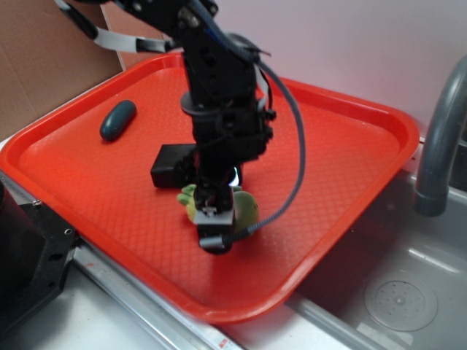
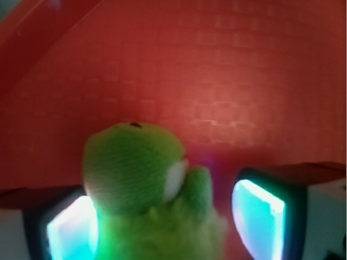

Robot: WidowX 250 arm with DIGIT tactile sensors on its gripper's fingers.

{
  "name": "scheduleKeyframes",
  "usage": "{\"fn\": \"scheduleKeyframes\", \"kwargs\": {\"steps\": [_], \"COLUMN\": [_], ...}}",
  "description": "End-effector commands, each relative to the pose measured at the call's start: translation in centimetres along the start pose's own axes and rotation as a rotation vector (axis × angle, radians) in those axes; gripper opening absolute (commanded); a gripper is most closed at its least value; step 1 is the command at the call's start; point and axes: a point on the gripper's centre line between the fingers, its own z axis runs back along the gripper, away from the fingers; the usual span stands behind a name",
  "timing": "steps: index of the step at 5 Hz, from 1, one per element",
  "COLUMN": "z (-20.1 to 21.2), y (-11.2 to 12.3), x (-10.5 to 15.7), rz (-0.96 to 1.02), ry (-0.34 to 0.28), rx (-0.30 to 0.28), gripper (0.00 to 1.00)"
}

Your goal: Grab the green animal.

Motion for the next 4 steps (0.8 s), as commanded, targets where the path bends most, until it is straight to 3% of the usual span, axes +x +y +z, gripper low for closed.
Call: {"fn": "scheduleKeyframes", "kwargs": {"steps": [1, 3, 4], "z": [0.8, 3.7, 8.7], "y": [-0.2, 1.7, 4.1], "x": [0.4, -1.1, -2.7], "rz": [-0.029, 0.221, 0.469], "ry": [-0.023, -0.016, -0.075], "rx": [-0.005, 0.019, 0.015], "gripper": [0.0, 0.0, 0.0]}}
